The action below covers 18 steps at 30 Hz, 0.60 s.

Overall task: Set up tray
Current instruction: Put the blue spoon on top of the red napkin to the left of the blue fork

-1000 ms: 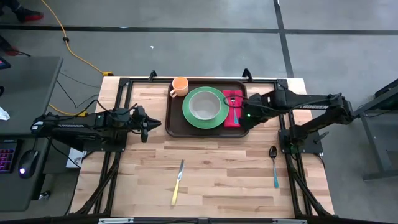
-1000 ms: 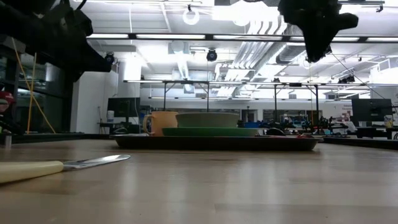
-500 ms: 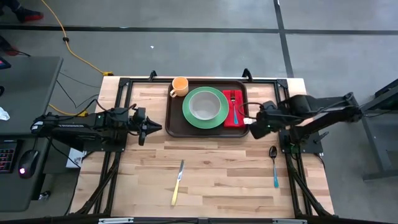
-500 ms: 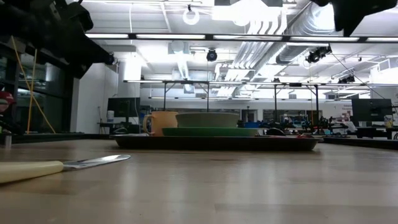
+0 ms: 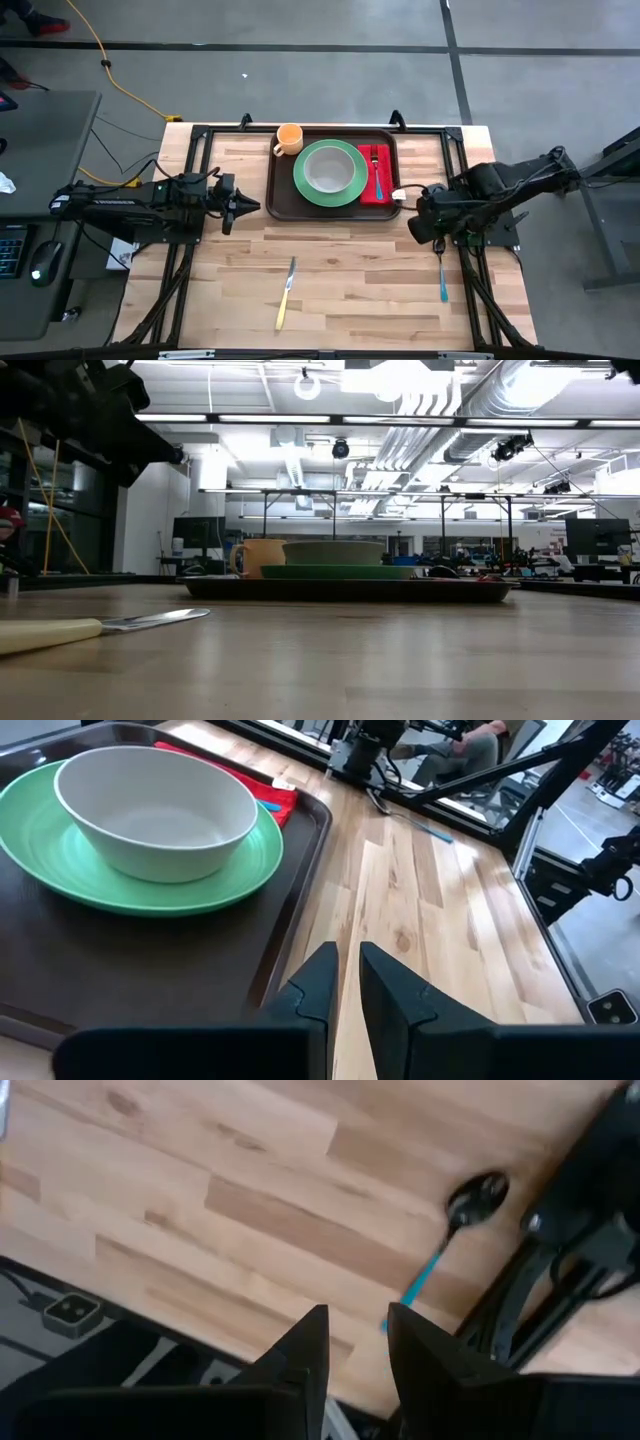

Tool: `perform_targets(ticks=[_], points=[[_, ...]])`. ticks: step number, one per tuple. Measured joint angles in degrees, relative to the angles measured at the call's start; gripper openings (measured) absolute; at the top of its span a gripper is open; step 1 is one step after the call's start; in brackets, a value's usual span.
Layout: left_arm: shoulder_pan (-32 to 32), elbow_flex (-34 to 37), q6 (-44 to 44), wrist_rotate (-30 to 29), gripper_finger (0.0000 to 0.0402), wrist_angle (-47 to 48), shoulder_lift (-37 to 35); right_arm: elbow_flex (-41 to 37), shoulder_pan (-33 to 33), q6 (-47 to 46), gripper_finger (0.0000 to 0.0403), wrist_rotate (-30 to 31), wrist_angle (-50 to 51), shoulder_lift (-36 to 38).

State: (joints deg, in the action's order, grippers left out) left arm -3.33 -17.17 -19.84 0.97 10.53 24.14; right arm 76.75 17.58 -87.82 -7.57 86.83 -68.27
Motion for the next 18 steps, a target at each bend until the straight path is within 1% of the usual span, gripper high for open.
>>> perform_targets(ticks=[7, 12, 14, 18], points=[[0.00, -0.01, -0.02, -0.02, 0.0076, -0.02, 0.00, 0.01, 3.86, -10.25, 0.0083, -0.32, 0.00, -0.02], [0.00, -0.01, -0.08, -0.02, 0.0076, -0.02, 0.00, -0.22, 6.25, -15.14, 0.0083, -1.79, -0.04, -0.18], [0.00, -0.02, -0.11, -0.02, 0.0076, -0.02, 0.00, -1.46, 6.97, -16.66, 0.0083, -3.26, -0.09, -0.26], [0.00, 0.00, -0.13, -0.04, 0.0076, -0.02, 0.00, -6.60, 8.02, -17.40, 0.0083, -6.71, -2.48, -0.31]])
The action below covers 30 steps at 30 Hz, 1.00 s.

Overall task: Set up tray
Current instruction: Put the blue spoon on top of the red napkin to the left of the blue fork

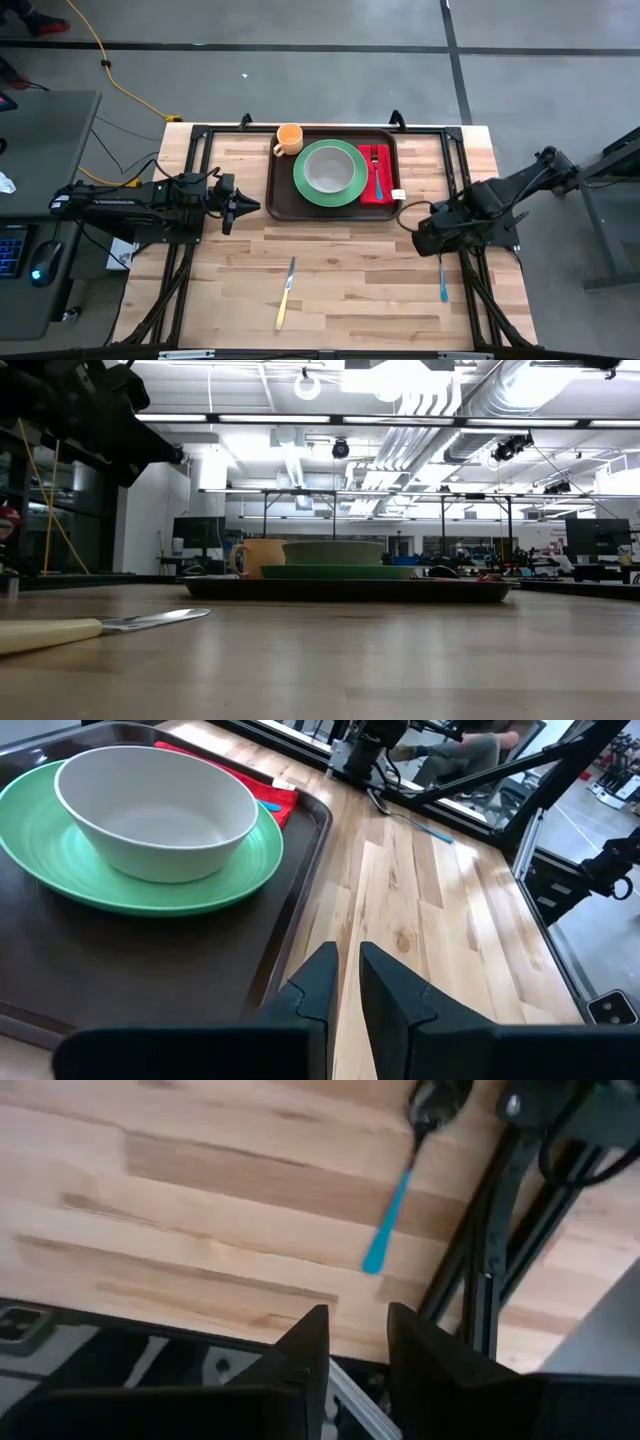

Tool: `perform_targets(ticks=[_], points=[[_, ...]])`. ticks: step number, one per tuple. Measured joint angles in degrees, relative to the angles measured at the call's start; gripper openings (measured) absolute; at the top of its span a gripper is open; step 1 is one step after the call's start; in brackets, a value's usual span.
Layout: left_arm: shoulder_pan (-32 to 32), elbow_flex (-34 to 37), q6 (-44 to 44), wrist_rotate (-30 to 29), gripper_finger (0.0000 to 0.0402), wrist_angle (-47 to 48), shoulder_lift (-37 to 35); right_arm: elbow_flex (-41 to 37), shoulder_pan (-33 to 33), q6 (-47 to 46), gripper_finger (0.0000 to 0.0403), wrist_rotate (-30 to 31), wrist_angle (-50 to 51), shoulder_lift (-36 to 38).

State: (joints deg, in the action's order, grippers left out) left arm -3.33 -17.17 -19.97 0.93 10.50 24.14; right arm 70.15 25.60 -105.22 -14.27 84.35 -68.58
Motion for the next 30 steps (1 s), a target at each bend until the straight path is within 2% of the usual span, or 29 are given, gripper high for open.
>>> perform_targets(ticks=[7, 15, 19, 30], points=[[-0.02, -0.02, -0.95, -0.55, 0.0076, 0.00, 0.00, -10.07, 0.46, -0.31, 0.0083, -1.74, -8.32, 0.00], [-0.02, 0.00, -1.53, -1.07, 0.0076, 0.07, 0.00, -21.16, 0.44, -2.36, 0.0083, -4.13, -23.02, -0.02], [-0.02, 0.00, -2.44, -1.05, 0.0076, 0.21, 0.00, -24.44, 0.46, -4.23, 0.0083, -5.81, -24.22, -0.02], [-0.02, 0.00, -2.82, -1.07, 0.0076, 0.50, 0.11, -28.00, 2.28, -6.65, 0.0083, -5.48, -25.09, -0.02]])
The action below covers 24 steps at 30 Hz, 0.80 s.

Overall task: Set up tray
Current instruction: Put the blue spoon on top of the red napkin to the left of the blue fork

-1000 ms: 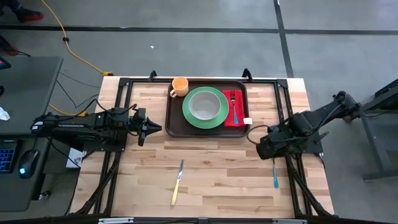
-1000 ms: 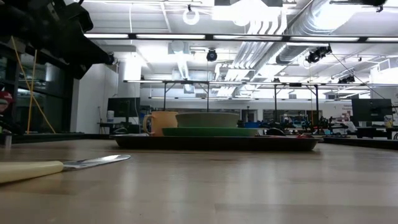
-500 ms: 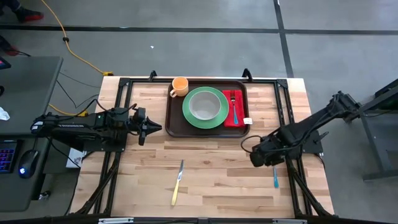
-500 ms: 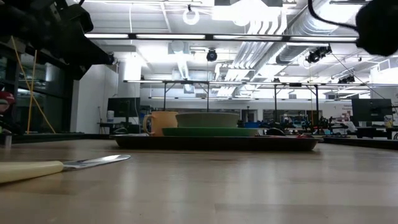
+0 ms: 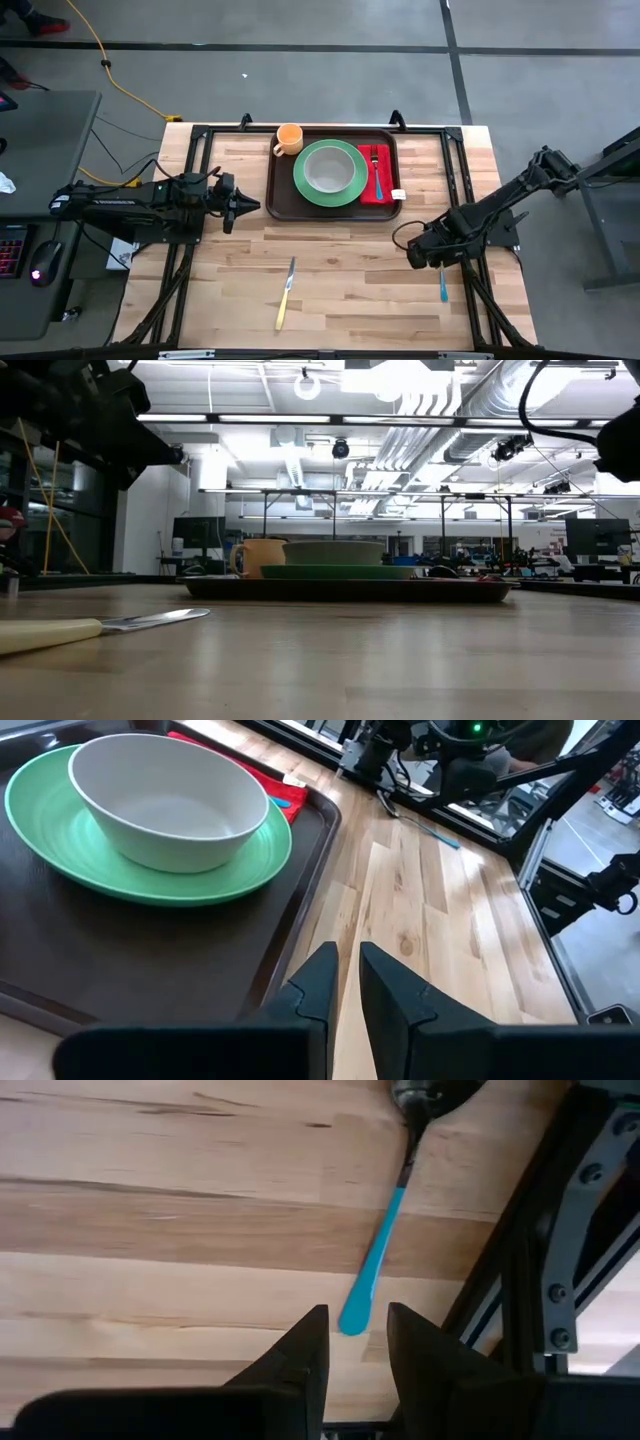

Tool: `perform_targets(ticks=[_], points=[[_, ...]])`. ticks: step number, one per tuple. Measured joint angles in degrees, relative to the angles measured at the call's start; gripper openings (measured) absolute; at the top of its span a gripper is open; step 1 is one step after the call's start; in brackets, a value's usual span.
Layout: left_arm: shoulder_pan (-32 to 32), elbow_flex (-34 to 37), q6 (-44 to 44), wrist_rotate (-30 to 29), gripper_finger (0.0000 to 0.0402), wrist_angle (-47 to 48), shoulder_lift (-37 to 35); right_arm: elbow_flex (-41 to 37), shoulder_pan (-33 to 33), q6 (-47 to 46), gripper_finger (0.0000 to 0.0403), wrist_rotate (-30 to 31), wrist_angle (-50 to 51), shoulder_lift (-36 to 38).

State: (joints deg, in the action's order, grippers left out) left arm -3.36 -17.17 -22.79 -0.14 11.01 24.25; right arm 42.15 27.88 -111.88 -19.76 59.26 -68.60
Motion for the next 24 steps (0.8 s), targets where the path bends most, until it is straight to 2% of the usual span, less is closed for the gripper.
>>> perform_targets(ticks=[12, 24], points=[[0.00, -0.02, 0.00, -1.73, 0.0076, 1.22, 0.00, 0.02, 2.22, -2.75, 0.0083, 5.76, 0.69, -0.85], [0.02, 0.00, 0.00, -1.73, 0.0076, 1.22, 0.00, 0.02, 2.55, -2.27, 0.0083, 5.89, 1.06, -10.65]])
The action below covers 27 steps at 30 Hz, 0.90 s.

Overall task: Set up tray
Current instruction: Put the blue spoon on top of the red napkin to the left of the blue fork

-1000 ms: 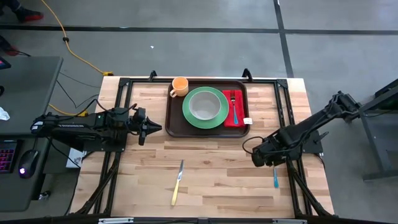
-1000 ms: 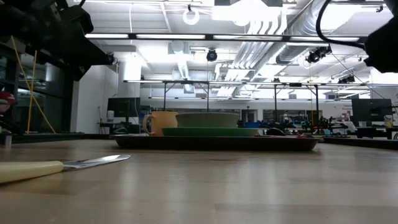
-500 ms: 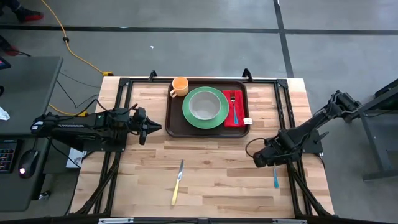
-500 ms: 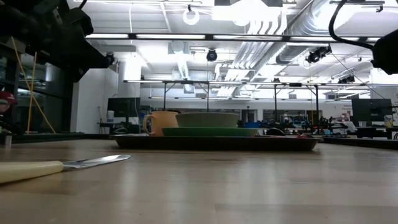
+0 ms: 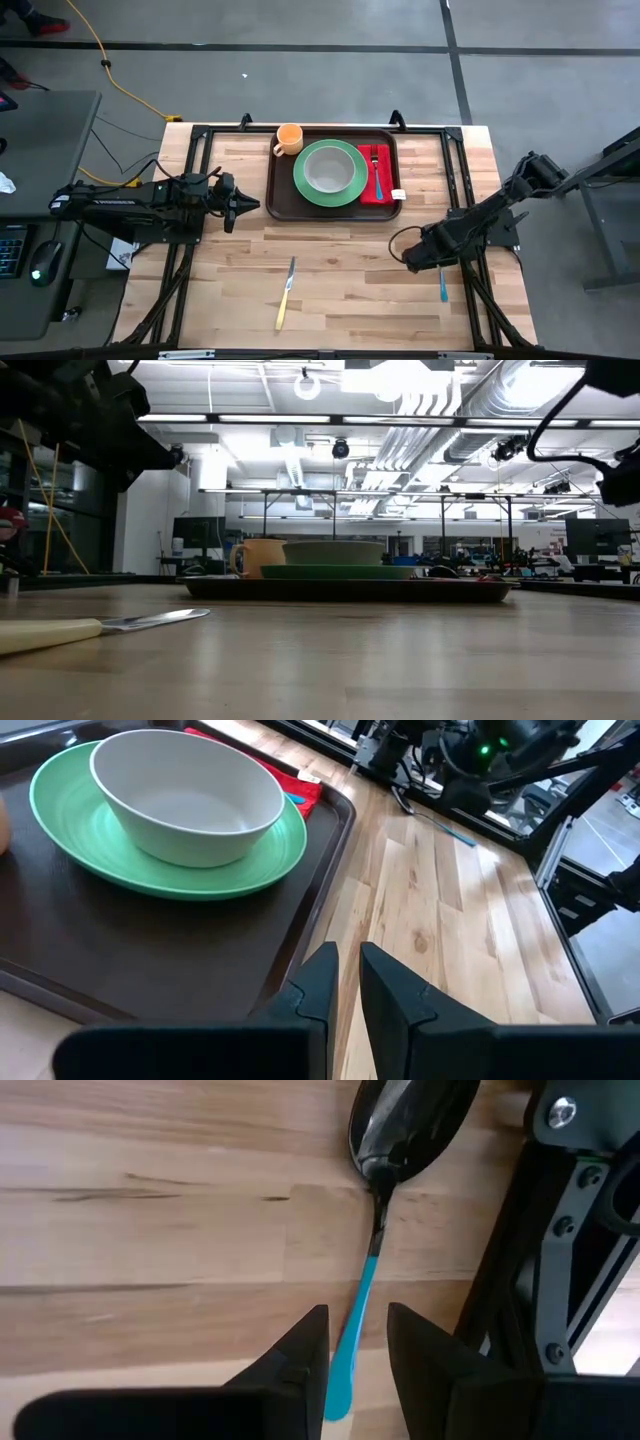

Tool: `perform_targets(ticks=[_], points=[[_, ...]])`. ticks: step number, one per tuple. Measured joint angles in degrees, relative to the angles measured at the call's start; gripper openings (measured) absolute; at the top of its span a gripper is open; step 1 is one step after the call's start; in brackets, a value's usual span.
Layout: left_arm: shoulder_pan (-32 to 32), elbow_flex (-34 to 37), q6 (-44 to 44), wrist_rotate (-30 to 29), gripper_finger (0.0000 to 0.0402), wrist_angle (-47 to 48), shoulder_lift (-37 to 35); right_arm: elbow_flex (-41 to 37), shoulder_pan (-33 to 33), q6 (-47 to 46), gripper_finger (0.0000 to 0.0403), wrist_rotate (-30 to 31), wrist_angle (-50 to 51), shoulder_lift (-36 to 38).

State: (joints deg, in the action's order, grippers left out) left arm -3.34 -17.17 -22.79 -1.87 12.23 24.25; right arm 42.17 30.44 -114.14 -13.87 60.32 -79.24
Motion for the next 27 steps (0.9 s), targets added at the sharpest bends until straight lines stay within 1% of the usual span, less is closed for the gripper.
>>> perform_targets(ticks=[5, 8, 14, 22, 27], points=[[0.00, -0.01, 0.00, 1.58, 0.0076, -0.01, 0.00, 0.00, 0.78, 0.08, 0.0083, -0.30, -0.03, -2.39], [0.00, 0.00, -0.02, 2.94, 0.0076, -0.01, 0.00, 0.28, 1.18, -0.43, 0.0083, -3.19, -0.04, -2.46], [0.00, 0.00, -0.45, 3.06, 0.0076, -0.02, 0.00, 2.14, 3.22, -1.32, 0.0083, -1.69, 3.44, -2.03], [-0.01, 0.00, -1.31, 2.99, 0.0076, -0.02, 0.00, 1.90, 5.64, -1.40, 0.0083, -2.05, 4.81, -1.75], [-0.02, 0.00, -1.51, 2.86, 0.0076, -0.02, 0.00, 1.90, 5.73, -1.14, 0.0083, -1.17, 7.58, 0.48]])
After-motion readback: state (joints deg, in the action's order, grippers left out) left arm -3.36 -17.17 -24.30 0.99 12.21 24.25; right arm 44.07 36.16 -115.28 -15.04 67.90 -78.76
